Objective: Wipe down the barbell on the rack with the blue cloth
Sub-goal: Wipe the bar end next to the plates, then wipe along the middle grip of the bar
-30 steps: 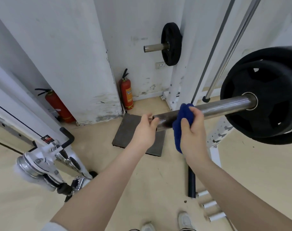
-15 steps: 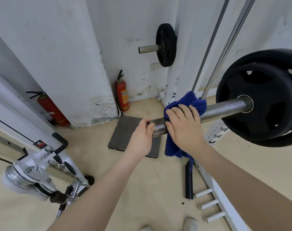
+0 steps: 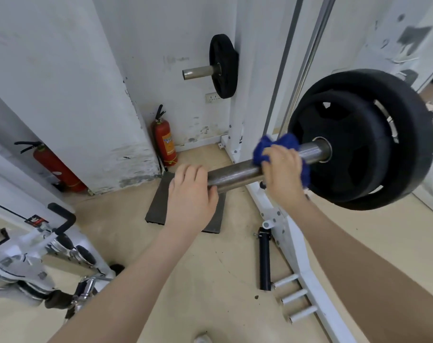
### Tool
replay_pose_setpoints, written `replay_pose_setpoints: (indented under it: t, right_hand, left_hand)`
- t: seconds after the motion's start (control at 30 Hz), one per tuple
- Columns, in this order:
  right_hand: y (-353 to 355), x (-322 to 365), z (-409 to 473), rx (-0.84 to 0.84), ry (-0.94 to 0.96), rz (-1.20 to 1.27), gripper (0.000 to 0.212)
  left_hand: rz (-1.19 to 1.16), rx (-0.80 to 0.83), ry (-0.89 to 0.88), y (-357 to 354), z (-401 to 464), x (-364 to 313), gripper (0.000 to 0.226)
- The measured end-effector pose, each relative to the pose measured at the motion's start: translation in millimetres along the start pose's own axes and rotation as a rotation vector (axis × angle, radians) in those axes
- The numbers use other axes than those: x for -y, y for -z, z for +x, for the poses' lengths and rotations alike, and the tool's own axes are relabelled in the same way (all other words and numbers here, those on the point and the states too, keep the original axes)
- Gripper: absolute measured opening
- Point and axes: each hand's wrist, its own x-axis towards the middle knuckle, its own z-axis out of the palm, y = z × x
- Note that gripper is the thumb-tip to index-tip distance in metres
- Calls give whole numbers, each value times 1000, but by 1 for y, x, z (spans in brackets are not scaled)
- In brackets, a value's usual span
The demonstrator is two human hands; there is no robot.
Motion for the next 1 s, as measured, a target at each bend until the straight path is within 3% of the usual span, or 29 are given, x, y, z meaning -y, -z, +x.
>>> replay_pose_setpoints:
  t: [0.1,0.2,0.4,0.53,0.73,0.93,1.0]
  right_hand:
    - [8,-9,-14,184,188,162,27]
    - [35,-37,-22,307,205,345,29]
    - [72,-108,-53,405,-229,413,24]
    - [92,-153,-79,706,-155,430,21]
    - [128,-213,-84,867,-465,648,25]
    - [155,-254,-59,826,-774,902,16]
    - [167,-267,-52,681,-893,885,16]
  left_hand:
    - [-59,10,-27,-13,-2,-34,41]
    - [-86,21,-77,-23,-5,-71,44]
    - [-114,20,-106,-38,-10,-150,49]
    - [-190,42,-99,-54,-13,-192,51]
    - [-297,50,-90,-66,-13,-235,50]
    - [-308,-19,-273,-52,16,-260,46]
    - [-283,-57,-363,-46,34,-270,43]
